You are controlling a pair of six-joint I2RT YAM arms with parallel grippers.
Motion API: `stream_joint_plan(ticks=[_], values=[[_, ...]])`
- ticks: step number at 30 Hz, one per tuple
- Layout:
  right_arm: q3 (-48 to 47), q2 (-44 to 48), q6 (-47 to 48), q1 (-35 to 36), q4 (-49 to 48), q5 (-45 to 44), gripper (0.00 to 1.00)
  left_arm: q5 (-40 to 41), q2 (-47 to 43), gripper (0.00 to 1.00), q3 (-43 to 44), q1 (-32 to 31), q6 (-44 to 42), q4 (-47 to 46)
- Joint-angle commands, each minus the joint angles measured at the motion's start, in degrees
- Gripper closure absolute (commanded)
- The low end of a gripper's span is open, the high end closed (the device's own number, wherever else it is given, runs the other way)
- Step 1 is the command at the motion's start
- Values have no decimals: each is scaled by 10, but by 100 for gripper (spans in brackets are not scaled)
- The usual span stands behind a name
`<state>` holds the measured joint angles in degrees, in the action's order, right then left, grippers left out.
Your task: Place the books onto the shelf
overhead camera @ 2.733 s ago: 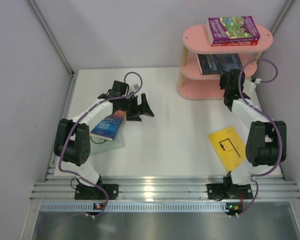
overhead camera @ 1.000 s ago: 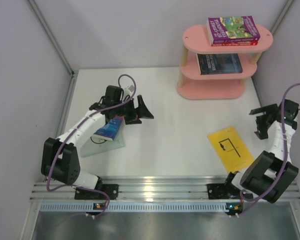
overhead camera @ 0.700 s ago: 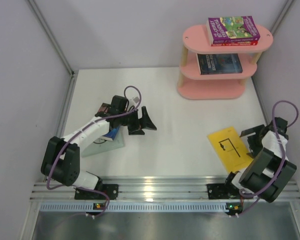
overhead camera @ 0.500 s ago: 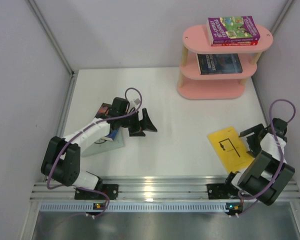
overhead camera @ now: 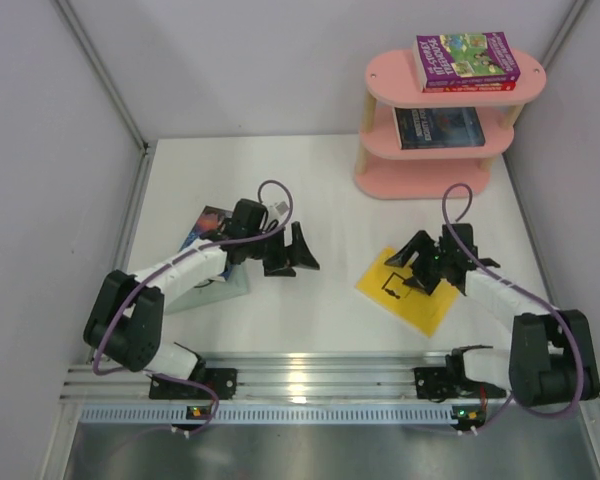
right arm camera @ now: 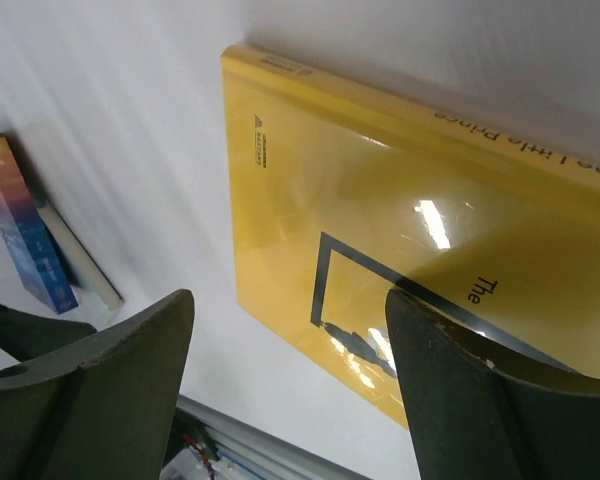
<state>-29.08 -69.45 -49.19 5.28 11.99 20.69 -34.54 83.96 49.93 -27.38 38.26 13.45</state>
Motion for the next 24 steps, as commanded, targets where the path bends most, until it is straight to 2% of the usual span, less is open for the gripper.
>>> stream_joint_plan(ticks=[1, 5, 6, 10, 13, 15, 20, 24], values=[[-36, -45, 24, 8, 88, -67, 21, 34, 8, 8, 3, -41, 9, -13], [-78, -41, 74, -40, 166, -115, 19, 81, 9, 8, -6, -97, 31, -19], [-86, -28, 82, -81, 176, -133, 18, 90, 9, 8, -12, -107, 50, -26], [-80, 2, 121, -164, 218, -112, 18, 117, 14, 8, -29, -153, 121, -107], [-54, 46, 111, -176, 236, -115, 18, 125, 35, 8, -35, -185, 169, -165], [-42, 69, 100, -189, 242, -156, 17, 140, 52, 8, -25, -196, 188, -196], [-49, 35, 92, -216, 264, -219, 17, 173, 125, 11, 13, -222, 200, -230], [-24, 20, 86, -228, 236, -193, 17, 178, 177, 14, 36, -228, 209, -258]])
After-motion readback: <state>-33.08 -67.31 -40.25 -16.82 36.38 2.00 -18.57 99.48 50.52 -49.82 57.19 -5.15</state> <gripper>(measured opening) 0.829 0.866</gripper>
